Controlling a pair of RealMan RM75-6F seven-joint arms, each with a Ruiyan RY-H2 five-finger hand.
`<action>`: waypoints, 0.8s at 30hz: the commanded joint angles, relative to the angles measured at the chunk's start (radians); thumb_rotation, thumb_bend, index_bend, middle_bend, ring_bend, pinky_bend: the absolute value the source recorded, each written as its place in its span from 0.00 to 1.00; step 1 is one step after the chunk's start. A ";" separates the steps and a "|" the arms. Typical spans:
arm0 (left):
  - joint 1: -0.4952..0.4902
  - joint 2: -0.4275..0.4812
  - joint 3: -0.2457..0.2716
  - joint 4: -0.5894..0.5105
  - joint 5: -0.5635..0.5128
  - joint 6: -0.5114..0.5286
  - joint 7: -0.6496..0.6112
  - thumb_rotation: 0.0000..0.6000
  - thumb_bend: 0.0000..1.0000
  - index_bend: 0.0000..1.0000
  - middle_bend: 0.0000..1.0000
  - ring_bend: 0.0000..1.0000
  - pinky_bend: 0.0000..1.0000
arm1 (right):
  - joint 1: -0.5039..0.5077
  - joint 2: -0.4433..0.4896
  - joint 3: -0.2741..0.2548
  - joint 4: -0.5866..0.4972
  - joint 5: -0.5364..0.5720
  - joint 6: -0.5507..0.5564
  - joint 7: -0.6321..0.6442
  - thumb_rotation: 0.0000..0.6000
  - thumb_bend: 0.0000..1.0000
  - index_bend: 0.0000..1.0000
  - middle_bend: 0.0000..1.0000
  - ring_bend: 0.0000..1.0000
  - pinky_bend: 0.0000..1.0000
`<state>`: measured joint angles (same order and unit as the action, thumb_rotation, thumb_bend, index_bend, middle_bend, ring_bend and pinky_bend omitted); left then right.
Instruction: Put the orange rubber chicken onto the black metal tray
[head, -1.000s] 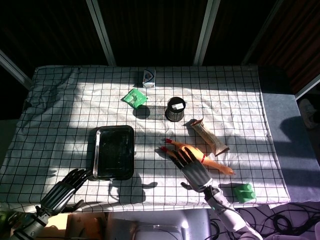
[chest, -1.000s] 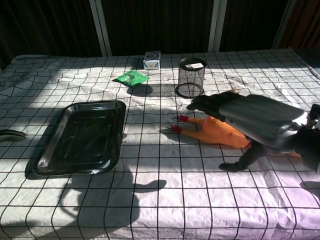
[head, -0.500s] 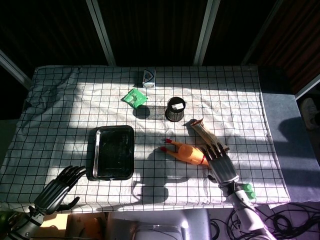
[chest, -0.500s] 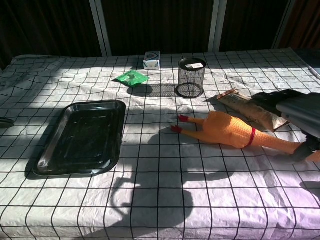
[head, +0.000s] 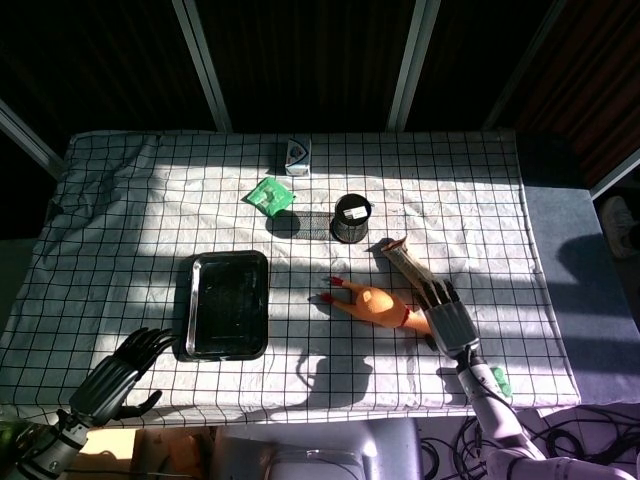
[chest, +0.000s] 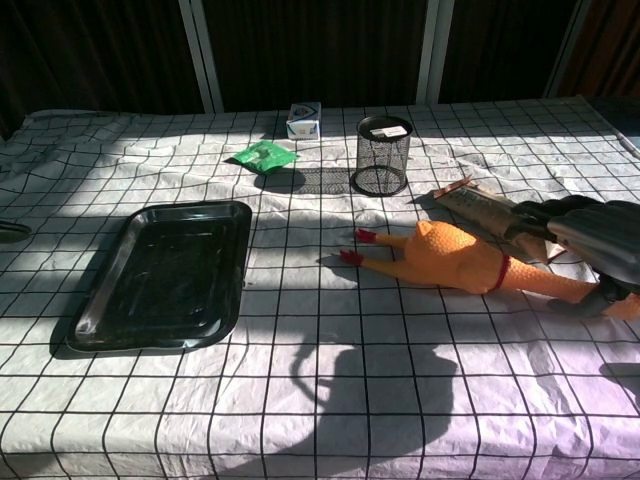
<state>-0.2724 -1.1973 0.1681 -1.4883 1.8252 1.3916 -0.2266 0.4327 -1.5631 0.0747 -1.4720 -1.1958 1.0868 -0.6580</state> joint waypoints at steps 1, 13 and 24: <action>0.001 -0.001 0.000 0.003 0.001 0.006 -0.006 1.00 0.38 0.00 0.00 0.00 0.00 | 0.003 -0.007 -0.007 -0.001 -0.012 0.010 -0.008 1.00 0.27 0.23 0.00 0.00 0.03; 0.003 0.005 0.004 0.012 0.002 0.018 -0.022 1.00 0.38 0.00 0.00 0.00 0.00 | 0.001 -0.026 -0.037 0.004 -0.022 0.038 -0.073 1.00 0.31 0.45 0.02 0.00 0.04; 0.001 0.008 0.005 0.010 -0.001 0.019 -0.028 1.00 0.38 0.00 0.00 0.00 0.00 | 0.007 -0.059 -0.053 0.052 -0.108 0.097 -0.084 1.00 0.39 0.70 0.30 0.23 0.24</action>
<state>-0.2710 -1.1892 0.1735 -1.4786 1.8250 1.4113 -0.2541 0.4365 -1.6141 0.0288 -1.4335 -1.2698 1.1653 -0.7449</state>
